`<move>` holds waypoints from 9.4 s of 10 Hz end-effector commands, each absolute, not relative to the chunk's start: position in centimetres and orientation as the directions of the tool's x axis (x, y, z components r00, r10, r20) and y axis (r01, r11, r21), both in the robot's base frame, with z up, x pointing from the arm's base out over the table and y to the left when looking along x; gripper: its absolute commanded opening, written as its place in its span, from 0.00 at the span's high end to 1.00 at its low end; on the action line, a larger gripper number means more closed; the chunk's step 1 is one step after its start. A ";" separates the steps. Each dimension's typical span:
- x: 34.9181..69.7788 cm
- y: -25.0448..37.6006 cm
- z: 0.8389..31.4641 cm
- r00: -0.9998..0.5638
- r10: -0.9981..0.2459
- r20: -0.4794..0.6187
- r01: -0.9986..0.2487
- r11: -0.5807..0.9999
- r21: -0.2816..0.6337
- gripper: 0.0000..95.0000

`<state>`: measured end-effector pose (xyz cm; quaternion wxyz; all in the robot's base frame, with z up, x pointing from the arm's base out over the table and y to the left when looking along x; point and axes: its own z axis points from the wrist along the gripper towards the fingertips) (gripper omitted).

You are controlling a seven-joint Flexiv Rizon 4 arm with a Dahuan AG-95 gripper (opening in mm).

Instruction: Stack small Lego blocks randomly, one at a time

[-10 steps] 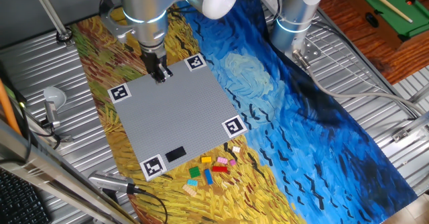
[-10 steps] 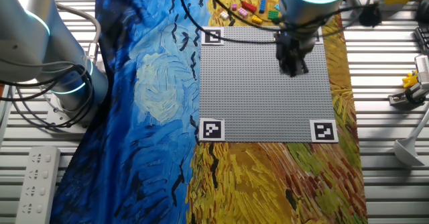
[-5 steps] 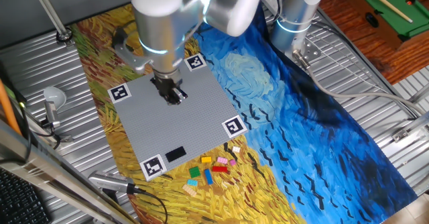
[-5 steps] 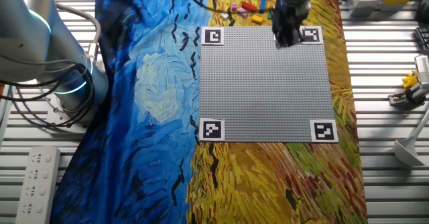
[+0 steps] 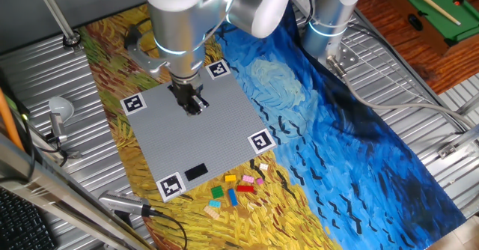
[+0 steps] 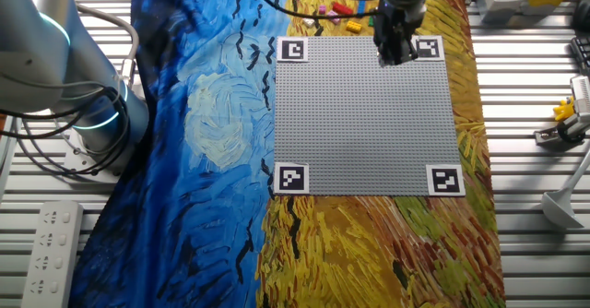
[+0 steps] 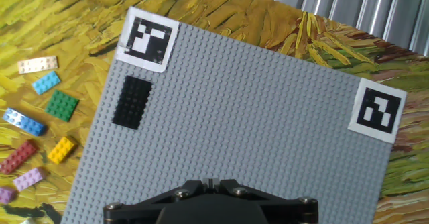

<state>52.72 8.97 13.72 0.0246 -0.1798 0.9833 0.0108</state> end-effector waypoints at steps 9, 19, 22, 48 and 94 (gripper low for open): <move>52.9 17.8 12.4 -0.919 -0.389 -0.061 -0.390 0.921 0.009 1.00; 53.4 25.8 7.2 -0.944 -0.319 -0.082 -0.320 0.947 0.002 1.00; 53.4 25.8 7.2 -0.916 -0.393 -0.081 -0.394 0.919 0.001 0.80; 50.9 26.1 4.6 -0.997 -0.042 -0.061 -0.044 0.999 0.023 0.60; 51.4 23.1 1.1 -0.999 -0.025 -0.041 -0.027 0.999 0.036 1.00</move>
